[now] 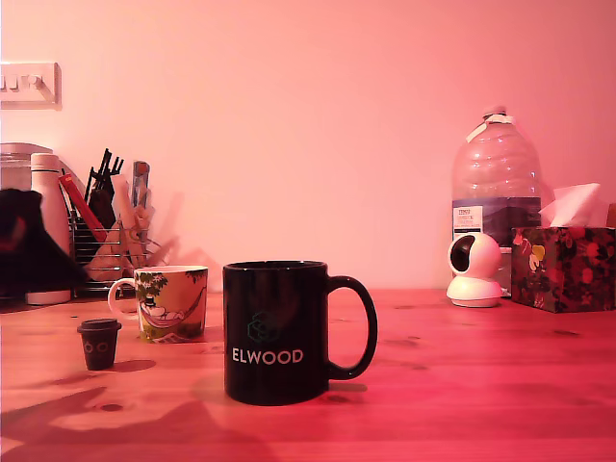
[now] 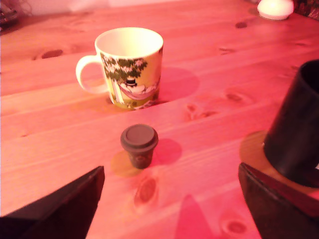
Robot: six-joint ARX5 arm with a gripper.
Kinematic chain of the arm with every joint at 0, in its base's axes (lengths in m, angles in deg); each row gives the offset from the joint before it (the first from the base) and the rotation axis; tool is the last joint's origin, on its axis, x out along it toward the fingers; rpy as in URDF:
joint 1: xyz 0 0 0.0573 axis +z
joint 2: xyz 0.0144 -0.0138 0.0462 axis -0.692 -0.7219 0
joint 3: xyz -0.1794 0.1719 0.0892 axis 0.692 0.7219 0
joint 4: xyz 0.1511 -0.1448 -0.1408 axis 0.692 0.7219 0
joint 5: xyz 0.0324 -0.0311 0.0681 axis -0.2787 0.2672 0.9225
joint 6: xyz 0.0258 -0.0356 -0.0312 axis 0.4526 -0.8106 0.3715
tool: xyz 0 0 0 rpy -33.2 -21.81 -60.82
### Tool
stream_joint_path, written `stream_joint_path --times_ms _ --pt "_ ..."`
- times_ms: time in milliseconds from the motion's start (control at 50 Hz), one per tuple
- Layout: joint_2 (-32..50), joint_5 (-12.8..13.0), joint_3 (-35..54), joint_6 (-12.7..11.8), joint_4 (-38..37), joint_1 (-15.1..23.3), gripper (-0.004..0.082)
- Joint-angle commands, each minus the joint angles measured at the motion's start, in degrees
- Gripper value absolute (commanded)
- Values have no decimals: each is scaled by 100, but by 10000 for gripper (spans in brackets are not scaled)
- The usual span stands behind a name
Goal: Pick up the coffee capsules from the table one by one and drop them inside the nearest coffee cup
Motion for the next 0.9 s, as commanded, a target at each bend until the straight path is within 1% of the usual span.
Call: stream_joint_path --times_ms 0,240,340,500,640,660,720,740,780,800,880 --pt "-184 -26 120 50 -282 109 780" --pt "-977 -315 120 90 -1104 385 780" --pt "-1329 -337 118 90 -1447 417 780" --pt "-1947 -439 79 92 -2028 417 780" --pt "-2535 -466 -105 96 -2339 417 780" --pt "-2618 -468 -146 149 -2354 417 780" --pt "-2835 -509 -278 153 -2369 417 780" --pt "-2911 -529 -330 243 -2369 417 780" --pt "-3060 -533 -428 243 -2371 417 780" --pt "-3126 -533 -472 308 -2382 417 780" --pt "-3375 -546 -614 350 -2441 417 780"
